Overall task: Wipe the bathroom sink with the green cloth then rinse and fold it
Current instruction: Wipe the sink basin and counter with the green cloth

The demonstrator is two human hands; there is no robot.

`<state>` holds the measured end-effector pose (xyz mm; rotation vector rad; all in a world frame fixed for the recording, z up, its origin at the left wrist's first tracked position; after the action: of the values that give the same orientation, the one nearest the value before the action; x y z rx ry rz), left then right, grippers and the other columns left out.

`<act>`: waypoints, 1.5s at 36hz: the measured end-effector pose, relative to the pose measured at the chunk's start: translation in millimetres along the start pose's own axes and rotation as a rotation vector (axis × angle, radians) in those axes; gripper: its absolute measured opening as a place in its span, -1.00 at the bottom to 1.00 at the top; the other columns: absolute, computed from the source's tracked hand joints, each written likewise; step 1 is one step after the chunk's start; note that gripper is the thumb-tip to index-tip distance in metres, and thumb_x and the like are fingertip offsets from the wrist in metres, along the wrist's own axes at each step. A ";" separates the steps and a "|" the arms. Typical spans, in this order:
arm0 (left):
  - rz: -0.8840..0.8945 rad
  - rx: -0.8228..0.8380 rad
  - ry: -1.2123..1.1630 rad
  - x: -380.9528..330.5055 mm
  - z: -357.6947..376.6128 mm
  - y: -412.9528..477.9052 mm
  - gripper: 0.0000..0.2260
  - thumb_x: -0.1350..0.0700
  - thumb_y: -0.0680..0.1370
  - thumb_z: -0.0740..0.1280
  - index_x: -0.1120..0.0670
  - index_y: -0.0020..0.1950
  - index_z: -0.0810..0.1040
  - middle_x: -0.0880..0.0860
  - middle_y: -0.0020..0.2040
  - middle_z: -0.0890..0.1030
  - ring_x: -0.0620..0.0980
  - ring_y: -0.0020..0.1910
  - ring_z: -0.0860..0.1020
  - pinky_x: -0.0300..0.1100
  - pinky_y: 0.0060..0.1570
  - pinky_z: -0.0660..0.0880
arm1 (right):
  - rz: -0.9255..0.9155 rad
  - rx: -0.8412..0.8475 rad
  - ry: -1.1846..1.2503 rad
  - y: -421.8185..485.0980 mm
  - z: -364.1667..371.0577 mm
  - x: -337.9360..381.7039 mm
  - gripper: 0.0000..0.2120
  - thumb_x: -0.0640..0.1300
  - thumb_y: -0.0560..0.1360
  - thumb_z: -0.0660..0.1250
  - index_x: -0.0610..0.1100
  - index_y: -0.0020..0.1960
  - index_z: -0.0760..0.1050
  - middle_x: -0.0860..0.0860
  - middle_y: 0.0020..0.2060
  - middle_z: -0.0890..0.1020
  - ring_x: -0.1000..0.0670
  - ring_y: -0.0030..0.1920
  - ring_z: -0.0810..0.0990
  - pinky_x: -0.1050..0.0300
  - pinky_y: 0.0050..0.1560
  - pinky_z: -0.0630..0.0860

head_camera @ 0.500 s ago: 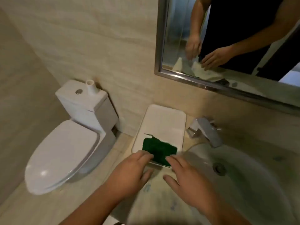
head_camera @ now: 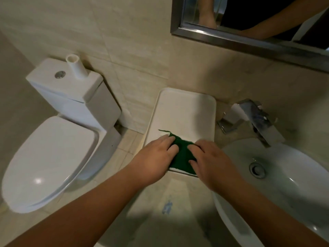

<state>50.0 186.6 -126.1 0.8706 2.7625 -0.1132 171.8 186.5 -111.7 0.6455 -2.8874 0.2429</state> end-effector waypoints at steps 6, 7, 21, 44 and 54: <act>-0.011 -0.066 0.040 -0.6 -12.4 6.8 -0.72 0.12 0.54 0.38 0.04 0.24 0.50 0.05 0.12 0.56 0.13 0.07 0.50 0.06 0.06 0.49 | 0.101 0.042 0.081 12.8 2.3 -11.4 -0.65 -0.01 0.58 0.33 -0.04 0.34 0.45 -0.03 0.18 0.52 -0.07 0.15 0.48 0.01 0.21 0.47; -0.021 -0.070 0.041 0.0 -12.4 7.1 -0.65 0.12 0.52 0.41 0.04 0.29 0.48 0.05 0.11 0.55 0.13 0.05 0.50 0.05 0.04 0.49 | 0.109 0.047 0.085 14.6 2.9 -12.9 -0.71 -0.02 0.59 0.32 -0.03 0.29 0.49 -0.03 0.16 0.53 -0.07 0.15 0.48 0.00 0.21 0.47; -0.004 -0.035 -0.164 -26.4 -98.8 3.9 -0.87 0.12 0.59 0.42 0.00 0.11 0.53 0.01 0.06 0.50 0.00 -0.03 0.50 -0.12 -0.19 0.47 | 0.088 0.052 0.326 -12.4 -88.8 1.7 -0.93 -0.03 0.59 0.38 0.08 0.00 0.49 0.09 -0.07 0.60 0.11 -0.11 0.58 0.11 -0.06 0.61; 0.002 0.208 -1.002 -184.3 -279.2 58.3 -0.85 0.12 0.66 0.41 0.13 0.19 0.65 0.24 0.08 0.69 0.34 0.13 0.63 0.29 0.25 0.58 | -0.072 -0.456 0.889 -139.1 -385.8 -71.1 -0.96 -0.12 0.62 0.30 -0.06 0.00 0.52 0.00 -0.32 0.51 -0.06 -0.26 0.50 0.05 -0.20 0.49; -0.022 -0.076 -1.290 -264.1 -227.5 110.7 -0.77 0.21 0.71 0.25 0.12 0.30 0.64 0.17 0.19 0.73 0.16 0.21 0.68 0.12 0.30 0.55 | 0.067 -0.587 0.892 -202.0 -329.5 -173.8 -0.85 -0.15 0.67 0.28 -0.01 -0.07 0.50 -0.03 -0.29 0.51 -0.07 -0.27 0.44 -0.07 -0.23 0.40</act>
<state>276.1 163.9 160.5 0.4521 1.5450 -0.3999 457.8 141.0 197.6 0.2293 -1.9615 -0.2516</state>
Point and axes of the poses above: each hand's wrist, its own y-axis towards the middle knuckle, its own z-axis out of the palm, x = y × z, the point moved 10 cm from there along y, towards the middle knuckle
